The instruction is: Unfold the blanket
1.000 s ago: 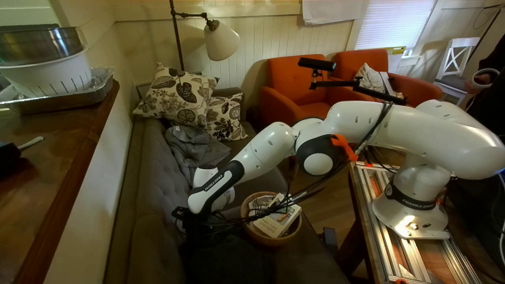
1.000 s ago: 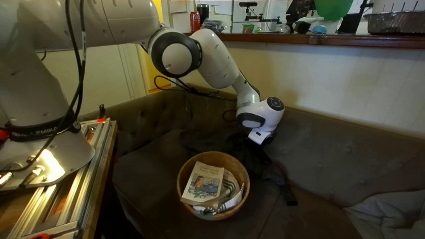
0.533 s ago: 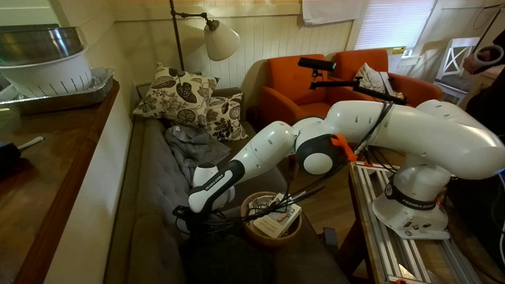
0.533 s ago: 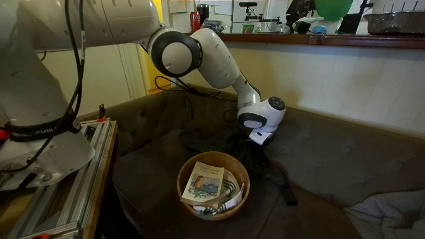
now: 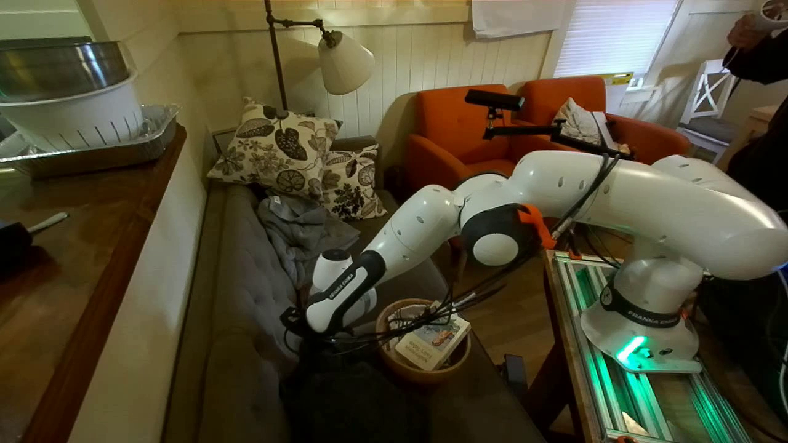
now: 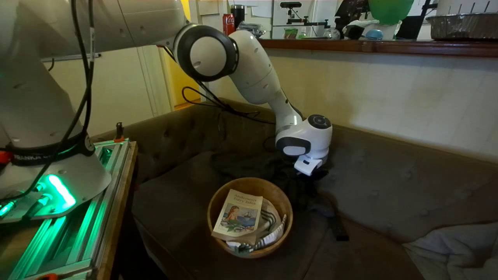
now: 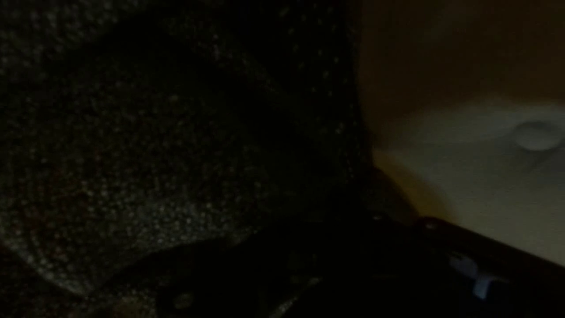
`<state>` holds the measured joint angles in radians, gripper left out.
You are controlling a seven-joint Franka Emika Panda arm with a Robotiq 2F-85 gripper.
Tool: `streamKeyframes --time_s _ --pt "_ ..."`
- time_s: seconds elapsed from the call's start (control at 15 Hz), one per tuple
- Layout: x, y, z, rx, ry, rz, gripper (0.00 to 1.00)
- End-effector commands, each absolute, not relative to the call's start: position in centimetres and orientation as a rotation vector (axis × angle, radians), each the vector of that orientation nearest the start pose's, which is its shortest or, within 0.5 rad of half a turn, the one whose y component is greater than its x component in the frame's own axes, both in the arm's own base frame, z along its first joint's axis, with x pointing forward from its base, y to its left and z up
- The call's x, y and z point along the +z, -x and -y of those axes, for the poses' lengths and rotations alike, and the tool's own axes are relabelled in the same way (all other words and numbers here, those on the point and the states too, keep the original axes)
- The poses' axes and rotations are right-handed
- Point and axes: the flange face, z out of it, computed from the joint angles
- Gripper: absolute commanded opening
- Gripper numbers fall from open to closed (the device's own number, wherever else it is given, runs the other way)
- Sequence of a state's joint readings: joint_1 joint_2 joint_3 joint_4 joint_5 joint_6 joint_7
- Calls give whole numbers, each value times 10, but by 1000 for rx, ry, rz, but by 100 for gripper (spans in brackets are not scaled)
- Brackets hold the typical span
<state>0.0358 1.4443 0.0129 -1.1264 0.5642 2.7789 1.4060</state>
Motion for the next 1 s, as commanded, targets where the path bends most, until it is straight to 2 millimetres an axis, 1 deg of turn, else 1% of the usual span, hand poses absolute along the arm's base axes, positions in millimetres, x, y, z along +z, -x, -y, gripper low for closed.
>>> streamKeyframes --time_s 0.0,0.13,0.2,0.33,0.47,0.6,0.67,0.8,0.93 --pt "-60 -686 0 -93 1587 -2290 0" --pt "-58 -683 -5 -96 1613 -2270 0" --pt "-58 -680 -11 -61 1657 -2251 0" --pt "-56 -677 -29 25 1794 -2145 0" --pt "-54 -671 -54 87 1904 -2043 0" --pt "-55 -662 -82 157 2002 -1956 0" --pt "-58 -658 -97 198 2048 -1910 0" --pt "-59 -651 -118 291 2129 -1826 0" --pt "-64 -653 -138 391 2205 -1747 0"
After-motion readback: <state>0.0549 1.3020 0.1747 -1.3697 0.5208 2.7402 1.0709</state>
